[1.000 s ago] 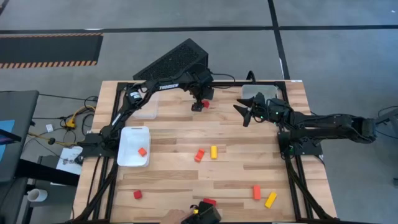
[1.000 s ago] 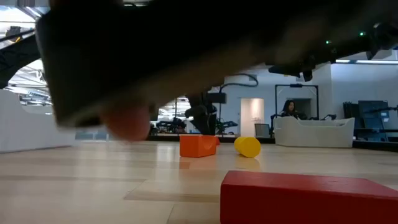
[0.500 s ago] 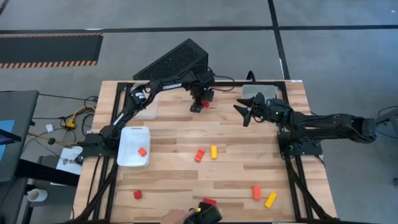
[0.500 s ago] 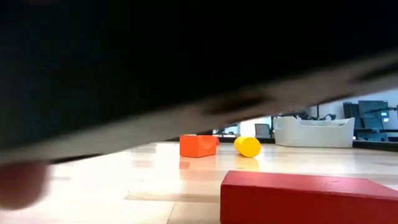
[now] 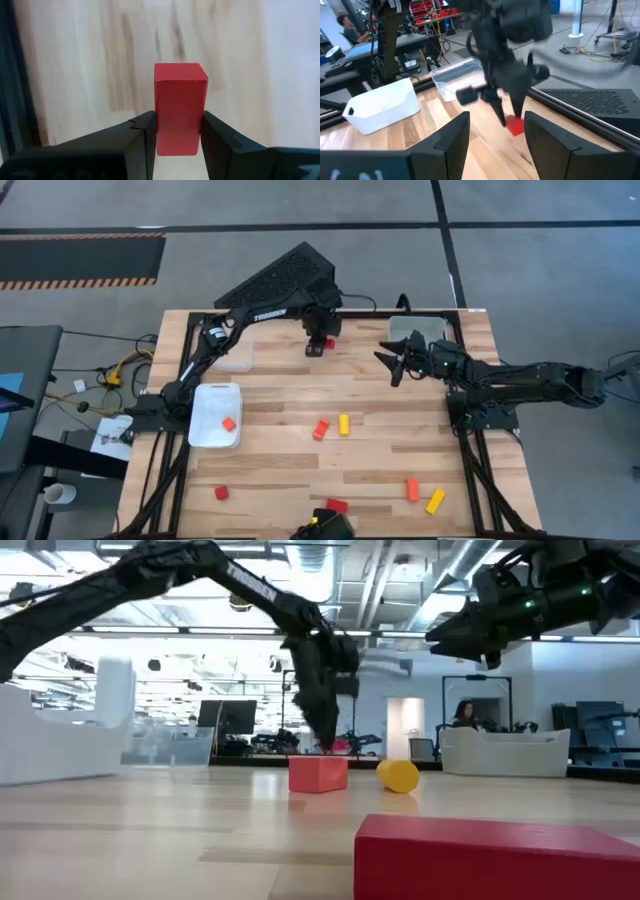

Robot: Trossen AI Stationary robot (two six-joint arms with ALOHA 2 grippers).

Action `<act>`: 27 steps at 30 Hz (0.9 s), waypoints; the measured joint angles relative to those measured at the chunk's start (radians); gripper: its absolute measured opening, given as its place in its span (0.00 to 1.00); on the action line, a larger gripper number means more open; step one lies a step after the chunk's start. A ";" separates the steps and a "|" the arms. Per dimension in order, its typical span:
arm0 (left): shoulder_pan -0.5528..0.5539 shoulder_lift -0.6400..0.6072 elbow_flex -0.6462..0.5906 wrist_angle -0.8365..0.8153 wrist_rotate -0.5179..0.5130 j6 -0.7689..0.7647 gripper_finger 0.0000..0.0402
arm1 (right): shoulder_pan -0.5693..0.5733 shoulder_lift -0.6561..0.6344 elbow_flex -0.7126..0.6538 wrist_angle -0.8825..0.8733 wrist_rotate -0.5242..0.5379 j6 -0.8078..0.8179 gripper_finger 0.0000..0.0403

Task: Sort & place blocks by color
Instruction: Put the top red block into the transparent bin

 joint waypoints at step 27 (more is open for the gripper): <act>0.137 -0.970 -0.997 0.600 -0.276 -0.509 0.22 | -0.001 -0.006 0.000 0.037 -0.022 -0.006 0.52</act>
